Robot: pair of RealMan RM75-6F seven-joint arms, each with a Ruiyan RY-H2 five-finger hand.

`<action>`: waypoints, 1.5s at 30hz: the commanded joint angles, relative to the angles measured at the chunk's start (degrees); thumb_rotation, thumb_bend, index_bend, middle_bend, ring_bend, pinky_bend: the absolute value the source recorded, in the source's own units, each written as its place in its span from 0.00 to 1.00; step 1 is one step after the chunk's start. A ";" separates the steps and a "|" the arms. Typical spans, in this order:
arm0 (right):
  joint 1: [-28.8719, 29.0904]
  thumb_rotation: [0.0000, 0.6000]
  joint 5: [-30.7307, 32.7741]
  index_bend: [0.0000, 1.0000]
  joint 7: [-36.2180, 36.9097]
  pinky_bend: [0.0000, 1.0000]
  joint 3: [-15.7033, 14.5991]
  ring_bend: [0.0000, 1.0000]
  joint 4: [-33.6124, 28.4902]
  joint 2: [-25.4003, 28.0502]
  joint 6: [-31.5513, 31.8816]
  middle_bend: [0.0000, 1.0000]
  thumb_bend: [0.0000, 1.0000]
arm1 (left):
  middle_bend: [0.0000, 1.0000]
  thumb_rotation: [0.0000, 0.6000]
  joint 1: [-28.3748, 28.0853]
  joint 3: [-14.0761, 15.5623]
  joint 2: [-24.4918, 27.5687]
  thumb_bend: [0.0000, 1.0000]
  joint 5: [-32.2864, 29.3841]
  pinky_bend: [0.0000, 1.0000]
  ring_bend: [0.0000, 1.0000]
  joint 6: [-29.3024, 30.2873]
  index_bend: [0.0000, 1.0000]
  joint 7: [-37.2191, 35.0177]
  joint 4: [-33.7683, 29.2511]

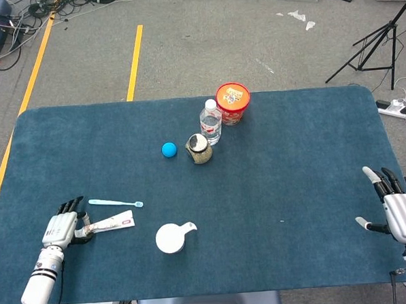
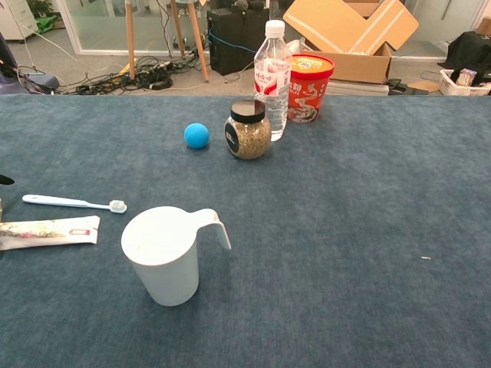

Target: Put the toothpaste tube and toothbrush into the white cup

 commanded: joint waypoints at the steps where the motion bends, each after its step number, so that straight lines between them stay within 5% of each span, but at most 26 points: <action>1: 0.00 1.00 -0.01 0.04 -0.09 0.62 -0.01 0.07 -0.02 -0.02 0.00 0.18 0.00 | 0.07 1.00 0.21 0.08 0.40 0.33 0.65 0.01 0.00 0.76 0.61 0.07 -0.51; 30: -0.23 1.00 -0.20 0.04 0.03 0.62 -0.05 0.07 -0.12 0.13 0.43 0.18 0.00 | 0.07 1.00 1.65 1.93 12.61 0.35 6.91 0.01 0.00 11.41 0.62 14.74 -17.39; 45: -0.50 1.00 -0.07 0.04 1.81 0.62 0.16 0.07 0.18 0.78 0.74 0.18 0.00 | 0.08 1.00 2.75 2.50 20.52 0.36 11.86 0.01 0.00 14.67 0.63 15.32 -25.57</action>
